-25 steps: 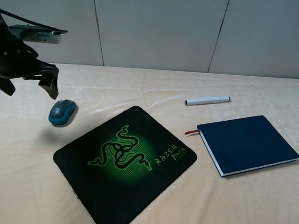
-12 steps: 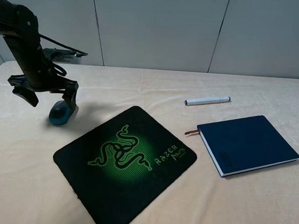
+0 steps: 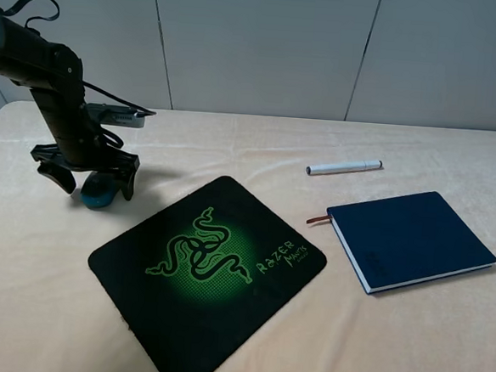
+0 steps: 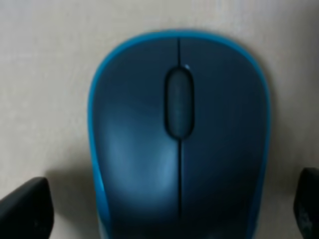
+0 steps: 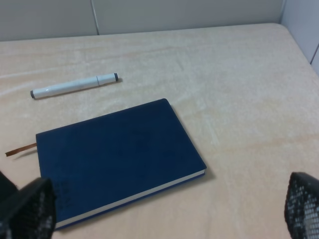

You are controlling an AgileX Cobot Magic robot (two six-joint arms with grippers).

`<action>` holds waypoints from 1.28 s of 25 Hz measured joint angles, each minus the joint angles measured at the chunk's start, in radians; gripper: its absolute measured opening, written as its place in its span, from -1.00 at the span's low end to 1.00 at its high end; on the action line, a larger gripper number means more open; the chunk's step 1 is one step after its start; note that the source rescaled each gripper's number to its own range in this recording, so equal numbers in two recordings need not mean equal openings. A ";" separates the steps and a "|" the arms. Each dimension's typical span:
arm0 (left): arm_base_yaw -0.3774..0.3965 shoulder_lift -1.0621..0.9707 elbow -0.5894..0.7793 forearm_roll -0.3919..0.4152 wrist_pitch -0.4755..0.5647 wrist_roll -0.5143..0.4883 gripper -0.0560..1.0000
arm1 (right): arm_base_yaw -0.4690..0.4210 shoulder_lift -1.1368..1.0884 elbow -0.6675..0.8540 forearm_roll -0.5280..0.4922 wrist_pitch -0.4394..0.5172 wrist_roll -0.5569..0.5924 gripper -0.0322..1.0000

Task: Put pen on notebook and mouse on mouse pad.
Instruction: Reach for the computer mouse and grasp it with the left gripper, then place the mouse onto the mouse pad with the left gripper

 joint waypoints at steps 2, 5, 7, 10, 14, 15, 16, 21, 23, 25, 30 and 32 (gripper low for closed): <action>0.000 0.000 0.000 0.000 -0.006 0.000 0.43 | 0.000 0.000 0.000 0.000 0.000 0.000 1.00; 0.000 0.000 0.000 0.001 -0.019 0.000 -0.29 | 0.000 0.000 0.000 0.000 0.000 0.000 1.00; 0.000 0.000 0.000 0.001 -0.031 0.000 -0.89 | 0.000 0.000 0.000 0.000 0.000 0.000 1.00; 0.000 0.000 0.000 0.001 -0.032 0.000 -0.89 | 0.000 0.000 0.000 0.000 0.000 0.000 1.00; 0.000 0.000 0.000 0.001 -0.033 0.000 -0.89 | 0.000 0.000 0.000 0.000 0.000 0.000 1.00; 0.000 0.000 0.000 0.001 -0.033 0.000 -0.89 | 0.000 0.000 0.000 0.000 0.000 0.000 1.00; 0.000 0.000 0.000 0.001 -0.033 0.000 -0.89 | 0.000 0.000 0.000 0.000 0.000 0.000 1.00; 0.000 -0.049 0.000 0.002 -0.001 0.000 -0.89 | 0.000 0.000 0.000 0.000 0.000 0.000 1.00; 0.000 -0.095 0.000 0.002 0.018 0.000 -0.89 | 0.000 0.000 0.000 0.000 0.000 0.000 1.00; 0.000 -0.151 0.000 -0.001 0.043 0.000 -0.89 | 0.000 0.000 0.000 0.000 0.000 0.000 1.00; -0.015 -0.258 -0.001 0.000 0.139 -0.002 -0.89 | 0.000 0.000 0.000 0.000 0.000 0.000 1.00; -0.041 -0.288 -0.001 0.000 0.170 -0.003 -0.89 | 0.000 0.000 0.000 0.000 0.000 0.000 1.00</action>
